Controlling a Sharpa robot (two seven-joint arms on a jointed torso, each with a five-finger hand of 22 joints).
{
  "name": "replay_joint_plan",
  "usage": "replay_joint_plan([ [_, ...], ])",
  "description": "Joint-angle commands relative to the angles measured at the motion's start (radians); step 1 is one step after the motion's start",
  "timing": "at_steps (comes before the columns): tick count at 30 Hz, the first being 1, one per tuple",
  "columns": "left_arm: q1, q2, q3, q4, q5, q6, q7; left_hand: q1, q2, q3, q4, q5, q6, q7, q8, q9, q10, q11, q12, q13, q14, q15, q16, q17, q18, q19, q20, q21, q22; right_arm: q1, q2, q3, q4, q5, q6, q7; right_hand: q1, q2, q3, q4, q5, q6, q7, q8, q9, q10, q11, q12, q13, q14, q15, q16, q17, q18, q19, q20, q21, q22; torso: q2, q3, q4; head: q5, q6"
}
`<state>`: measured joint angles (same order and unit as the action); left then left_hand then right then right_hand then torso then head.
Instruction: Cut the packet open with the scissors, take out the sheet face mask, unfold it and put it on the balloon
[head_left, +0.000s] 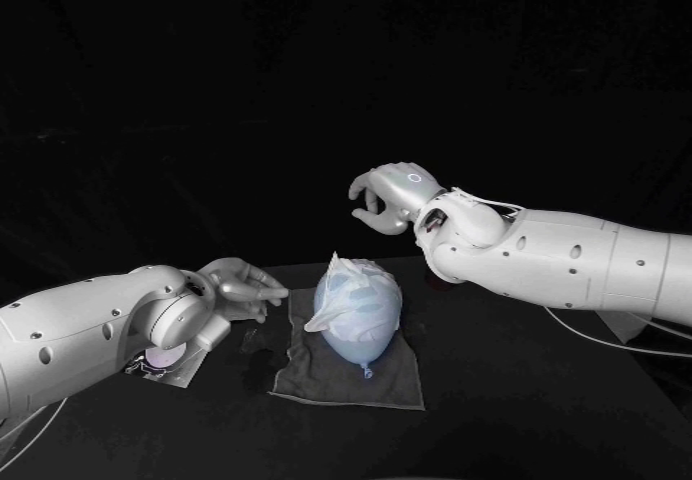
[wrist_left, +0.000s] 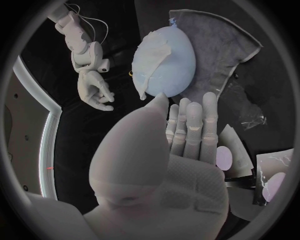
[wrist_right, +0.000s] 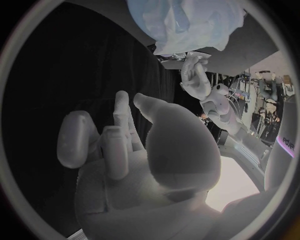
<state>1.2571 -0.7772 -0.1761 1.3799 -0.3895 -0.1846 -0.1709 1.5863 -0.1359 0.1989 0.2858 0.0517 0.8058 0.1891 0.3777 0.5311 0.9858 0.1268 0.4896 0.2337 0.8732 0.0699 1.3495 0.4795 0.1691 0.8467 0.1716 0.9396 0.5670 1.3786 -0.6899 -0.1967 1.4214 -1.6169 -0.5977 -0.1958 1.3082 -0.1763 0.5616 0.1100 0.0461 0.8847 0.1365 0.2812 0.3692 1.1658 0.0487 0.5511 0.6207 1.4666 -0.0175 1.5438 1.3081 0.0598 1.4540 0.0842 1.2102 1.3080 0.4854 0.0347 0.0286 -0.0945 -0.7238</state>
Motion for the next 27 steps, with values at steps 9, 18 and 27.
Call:
replay_joint_plan([
  [9, 0.000, 0.045, 0.013, -0.003, -0.008, -0.112, 0.369, -0.063, -0.023, -0.061, 0.005, -0.004, 0.056, -0.017, -0.007, -0.056, 0.024, -0.019, 0.053, 0.017, 0.012, -0.015, -0.006, -0.014, 0.015, 0.013, -0.012, -0.028, -0.021, -0.031, -0.224, -0.003, 0.284, 0.261, -0.087, 0.117, 0.010, 0.008, -0.045, -0.022, 0.004, 0.081, -0.012, -0.006, -0.020, 0.168, -0.010, 0.566, 0.505, 0.097, -0.013, 0.010, 0.229, -0.008, 0.030, -0.012, 0.073, 0.194, 0.004, 0.0004, -0.0057, 0.014, -0.017],
  [18, 0.000, 0.075, 0.014, -0.017, -0.111, -0.121, 0.324, -0.115, -0.031, -0.137, 0.006, -0.004, 0.083, -0.031, 0.006, -0.079, 0.041, -0.034, 0.120, 0.055, 0.115, -0.030, 0.055, 0.105, 0.015, 0.056, -0.027, -0.015, -0.019, -0.147, -0.293, -0.005, 0.384, 0.144, -0.200, 0.202, 0.023, 0.012, -0.045, -0.032, 0.002, 0.092, -0.014, -0.006, -0.023, 0.162, -0.011, 0.586, 0.526, 0.094, -0.013, 0.005, 0.219, -0.005, 0.024, -0.011, 0.055, 0.189, 0.004, 0.0024, -0.0077, 0.030, -0.029],
  [27, -0.001, 0.113, 0.015, -0.040, -0.173, -0.171, 0.228, -0.138, -0.010, -0.215, 0.004, -0.004, 0.082, -0.033, 0.023, -0.093, 0.034, -0.039, 0.191, 0.098, 0.218, -0.037, 0.100, 0.248, 0.015, 0.087, -0.037, 0.007, -0.009, -0.242, -0.300, -0.006, 0.390, 0.034, -0.272, 0.246, 0.034, 0.014, -0.038, -0.039, 0.002, 0.095, -0.015, -0.007, -0.025, 0.133, -0.012, 0.546, 0.491, 0.092, -0.014, 0.000, 0.209, 0.000, 0.014, -0.011, 0.029, 0.183, 0.009, 0.0018, -0.0081, 0.036, -0.031],
])
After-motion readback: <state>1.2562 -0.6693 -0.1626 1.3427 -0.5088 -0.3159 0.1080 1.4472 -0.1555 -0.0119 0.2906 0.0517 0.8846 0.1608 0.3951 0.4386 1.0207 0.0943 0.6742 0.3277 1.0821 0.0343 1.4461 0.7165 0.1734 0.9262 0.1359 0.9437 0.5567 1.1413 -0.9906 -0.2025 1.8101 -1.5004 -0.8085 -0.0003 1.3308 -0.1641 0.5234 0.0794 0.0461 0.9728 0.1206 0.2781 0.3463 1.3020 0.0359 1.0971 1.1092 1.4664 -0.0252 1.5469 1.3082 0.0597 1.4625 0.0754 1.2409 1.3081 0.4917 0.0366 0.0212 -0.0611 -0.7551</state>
